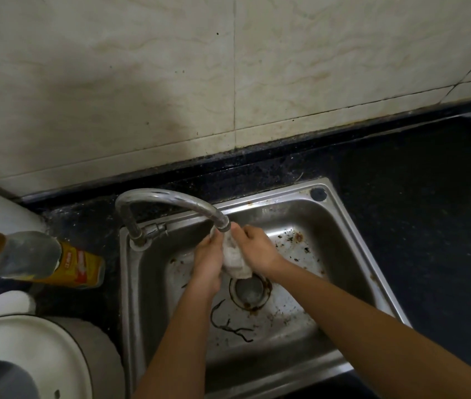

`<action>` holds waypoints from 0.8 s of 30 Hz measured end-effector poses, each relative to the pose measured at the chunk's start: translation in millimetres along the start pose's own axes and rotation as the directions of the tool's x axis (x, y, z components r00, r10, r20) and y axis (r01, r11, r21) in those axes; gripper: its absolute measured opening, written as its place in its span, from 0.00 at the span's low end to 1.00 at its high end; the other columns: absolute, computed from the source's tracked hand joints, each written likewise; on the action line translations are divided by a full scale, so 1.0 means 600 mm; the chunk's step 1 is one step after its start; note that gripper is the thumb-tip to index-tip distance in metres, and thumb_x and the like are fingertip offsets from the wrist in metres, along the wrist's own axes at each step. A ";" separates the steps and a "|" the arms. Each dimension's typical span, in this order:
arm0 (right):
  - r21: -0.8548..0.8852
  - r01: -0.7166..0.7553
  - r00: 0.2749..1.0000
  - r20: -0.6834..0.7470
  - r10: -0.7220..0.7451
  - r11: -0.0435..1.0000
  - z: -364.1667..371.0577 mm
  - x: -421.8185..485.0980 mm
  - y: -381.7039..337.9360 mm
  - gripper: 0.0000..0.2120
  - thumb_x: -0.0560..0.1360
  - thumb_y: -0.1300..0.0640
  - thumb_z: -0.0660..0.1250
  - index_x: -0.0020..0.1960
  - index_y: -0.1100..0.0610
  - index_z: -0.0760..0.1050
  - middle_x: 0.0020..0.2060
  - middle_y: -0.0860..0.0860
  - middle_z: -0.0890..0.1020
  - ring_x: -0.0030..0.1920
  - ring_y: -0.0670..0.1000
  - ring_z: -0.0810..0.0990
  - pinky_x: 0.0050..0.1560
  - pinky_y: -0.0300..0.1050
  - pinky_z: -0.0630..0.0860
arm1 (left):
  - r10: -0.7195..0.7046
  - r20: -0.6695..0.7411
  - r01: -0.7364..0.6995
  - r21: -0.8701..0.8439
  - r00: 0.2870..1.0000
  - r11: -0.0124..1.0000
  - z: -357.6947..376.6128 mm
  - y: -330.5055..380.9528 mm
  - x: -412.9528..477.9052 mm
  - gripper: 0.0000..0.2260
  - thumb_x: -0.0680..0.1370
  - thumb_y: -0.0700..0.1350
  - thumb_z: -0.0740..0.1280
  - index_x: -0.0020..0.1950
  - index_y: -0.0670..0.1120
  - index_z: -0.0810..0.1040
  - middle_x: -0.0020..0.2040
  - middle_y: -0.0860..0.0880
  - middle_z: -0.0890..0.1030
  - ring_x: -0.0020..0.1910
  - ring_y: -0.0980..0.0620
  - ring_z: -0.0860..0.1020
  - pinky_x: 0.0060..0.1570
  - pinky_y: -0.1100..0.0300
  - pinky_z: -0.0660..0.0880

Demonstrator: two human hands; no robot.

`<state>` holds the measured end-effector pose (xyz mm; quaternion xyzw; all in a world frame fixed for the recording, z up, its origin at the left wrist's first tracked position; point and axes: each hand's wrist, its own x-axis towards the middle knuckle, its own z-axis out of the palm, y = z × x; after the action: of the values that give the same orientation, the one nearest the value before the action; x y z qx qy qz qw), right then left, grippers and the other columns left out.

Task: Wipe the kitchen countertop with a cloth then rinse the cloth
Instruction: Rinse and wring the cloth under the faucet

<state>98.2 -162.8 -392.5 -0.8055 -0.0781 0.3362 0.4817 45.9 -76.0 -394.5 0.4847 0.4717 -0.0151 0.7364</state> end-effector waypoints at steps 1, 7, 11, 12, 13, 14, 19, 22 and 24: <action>0.011 0.008 1.000 0.009 -0.009 1.000 0.006 -0.005 -0.001 0.21 0.79 0.43 0.57 0.44 0.60 0.74 0.39 0.56 0.81 0.39 0.51 0.79 0.40 0.46 0.75 | 0.001 -0.029 0.000 0.020 1.000 1.000 0.009 -0.002 0.006 0.11 0.80 0.50 0.62 0.48 0.43 0.79 0.39 0.47 0.83 0.38 0.51 0.81 0.32 0.64 0.76; -0.144 0.152 0.982 -0.088 -0.165 0.978 0.015 -0.013 -0.002 0.20 0.79 0.50 0.60 0.29 0.54 0.67 0.24 0.48 0.69 0.24 0.45 0.67 0.26 0.41 0.65 | -0.002 -0.049 0.005 0.062 0.999 0.998 0.020 -0.012 0.022 0.13 0.81 0.47 0.58 0.39 0.43 0.73 0.34 0.47 0.74 0.31 0.56 0.77 0.28 0.66 0.73; -0.367 0.117 0.969 -0.163 -0.188 0.923 0.008 -0.004 -0.008 0.26 0.81 0.43 0.54 0.27 0.53 0.65 0.23 0.51 0.70 0.25 0.49 0.70 0.28 0.43 0.65 | 0.004 -0.078 0.002 0.066 0.997 0.998 0.023 -0.002 0.001 0.15 0.81 0.49 0.59 0.41 0.43 0.77 0.35 0.45 0.80 0.37 0.49 0.79 0.36 0.59 0.75; -0.339 0.072 0.969 -0.199 -0.146 0.938 0.008 -0.001 -0.009 0.27 0.81 0.43 0.53 0.27 0.54 0.65 0.23 0.51 0.71 0.25 0.49 0.70 0.28 0.42 0.65 | 0.010 -0.084 -0.004 0.063 0.996 0.998 0.023 -0.001 -0.003 0.15 0.81 0.49 0.58 0.41 0.43 0.77 0.37 0.45 0.80 0.38 0.48 0.79 0.40 0.57 0.76; -0.304 0.022 0.968 -0.230 -0.096 0.952 0.009 0.003 -0.009 0.27 0.81 0.43 0.52 0.27 0.55 0.67 0.24 0.51 0.72 0.27 0.50 0.71 0.29 0.42 0.66 | 0.021 -0.093 -0.016 0.056 0.995 0.998 0.023 0.001 -0.006 0.15 0.82 0.49 0.57 0.42 0.44 0.77 0.39 0.44 0.81 0.39 0.47 0.80 0.43 0.55 0.76; -0.283 -0.019 0.970 -0.238 -0.051 0.959 0.011 0.006 -0.008 0.27 0.81 0.43 0.51 0.29 0.56 0.69 0.26 0.52 0.74 0.29 0.50 0.73 0.30 0.42 0.68 | 0.025 -0.101 -0.020 0.047 0.995 0.999 0.021 0.002 -0.006 0.15 0.82 0.49 0.56 0.43 0.45 0.77 0.40 0.44 0.81 0.40 0.47 0.80 0.45 0.54 0.76; -0.173 0.000 0.989 -0.145 -0.026 0.985 0.010 0.012 0.006 0.20 0.82 0.47 0.52 0.39 0.57 0.73 0.32 0.52 0.76 0.35 0.51 0.76 0.36 0.43 0.74 | -0.010 -0.005 0.009 -0.155 1.000 0.988 -0.002 0.008 -0.006 0.10 0.82 0.43 0.57 0.54 0.39 0.76 0.46 0.42 0.81 0.44 0.48 0.80 0.43 0.57 0.76; 0.099 -0.061 0.995 -0.075 0.068 0.993 -0.017 0.017 0.007 0.10 0.82 0.56 0.56 0.48 0.58 0.73 0.39 0.53 0.77 0.41 0.51 0.76 0.43 0.45 0.75 | 0.017 0.108 0.003 -0.176 0.994 0.984 -0.014 0.010 -0.008 0.09 0.81 0.38 0.58 0.53 0.38 0.77 0.47 0.42 0.82 0.46 0.48 0.81 0.47 0.57 0.77; 0.312 -0.142 0.989 0.072 0.126 0.939 -0.031 0.017 0.011 0.05 0.79 0.59 0.60 0.50 0.55 0.75 0.45 0.53 0.79 0.47 0.52 0.78 0.48 0.48 0.77 | 0.047 0.072 -0.039 -0.118 0.996 0.992 -0.019 0.012 -0.005 0.08 0.80 0.40 0.62 0.52 0.39 0.79 0.48 0.41 0.82 0.47 0.47 0.81 0.49 0.56 0.78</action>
<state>116.3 -175.2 -396.7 -0.7123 0.0196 0.3968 0.5786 39.8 -65.5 -388.2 0.4501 0.4335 0.0102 0.7806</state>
